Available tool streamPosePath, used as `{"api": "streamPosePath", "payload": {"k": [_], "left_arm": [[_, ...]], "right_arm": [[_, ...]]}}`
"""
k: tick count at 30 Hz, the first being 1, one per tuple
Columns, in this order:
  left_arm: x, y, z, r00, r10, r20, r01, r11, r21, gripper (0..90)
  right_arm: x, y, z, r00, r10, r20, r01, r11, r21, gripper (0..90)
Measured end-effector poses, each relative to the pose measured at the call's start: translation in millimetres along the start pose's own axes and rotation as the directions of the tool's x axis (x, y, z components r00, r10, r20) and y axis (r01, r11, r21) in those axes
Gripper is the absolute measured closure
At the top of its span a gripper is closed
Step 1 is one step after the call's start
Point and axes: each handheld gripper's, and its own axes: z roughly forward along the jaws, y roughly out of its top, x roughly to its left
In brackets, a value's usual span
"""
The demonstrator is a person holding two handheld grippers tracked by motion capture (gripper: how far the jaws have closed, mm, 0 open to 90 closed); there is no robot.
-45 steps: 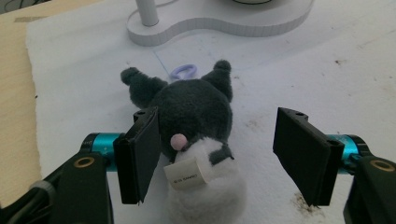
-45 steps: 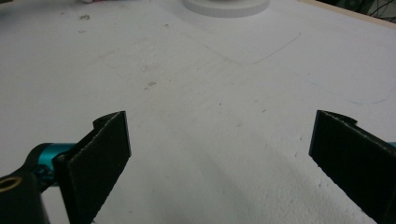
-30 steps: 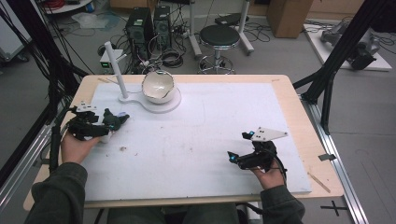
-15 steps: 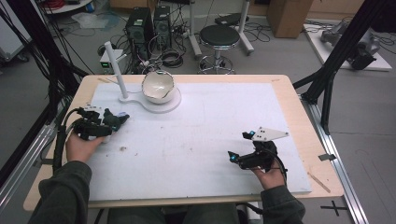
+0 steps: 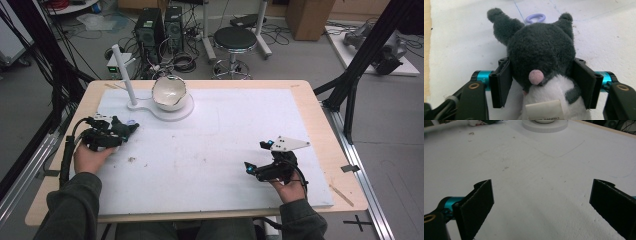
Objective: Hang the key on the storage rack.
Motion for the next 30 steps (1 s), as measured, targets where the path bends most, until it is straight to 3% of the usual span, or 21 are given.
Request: {"api": "streamPosePath", "payload": {"k": [1, 2, 18, 30], "left_arm": [[2.1, -3.3, 0.0, 0.9993, -0.034, 0.014, 0.034, 0.9993, -0.017, 38.9], [2.3, -4.1, -0.3, 0.9992, -0.037, 0.015, 0.037, 0.9991, -0.020, 39.4], [-1.9, -3.8, -3.9, 0.9999, 0.012, -0.006, -0.012, 0.9997, -0.021, 47.5], [0.8, -3.9, -14.7, 0.9999, -0.005, 0.009, 0.006, 0.9980, -0.063, 48.1]], "right_arm": [[0.3, 0.0, -0.1, 1.0000, 0.004, -0.002, -0.004, 1.000, 0.001, 4.5], [0.1, 0.0, -0.1, 1.0000, 0.000, 0.000, 0.000, 1.000, -0.001, 4.5], [0.2, 0.1, -0.3, 1.0000, 0.003, -0.002, -0.003, 1.000, -0.002, 4.6], [0.5, 0.3, 0.2, 1.0000, 0.005, -0.002, -0.005, 1.000, -0.004, 4.6]]}}
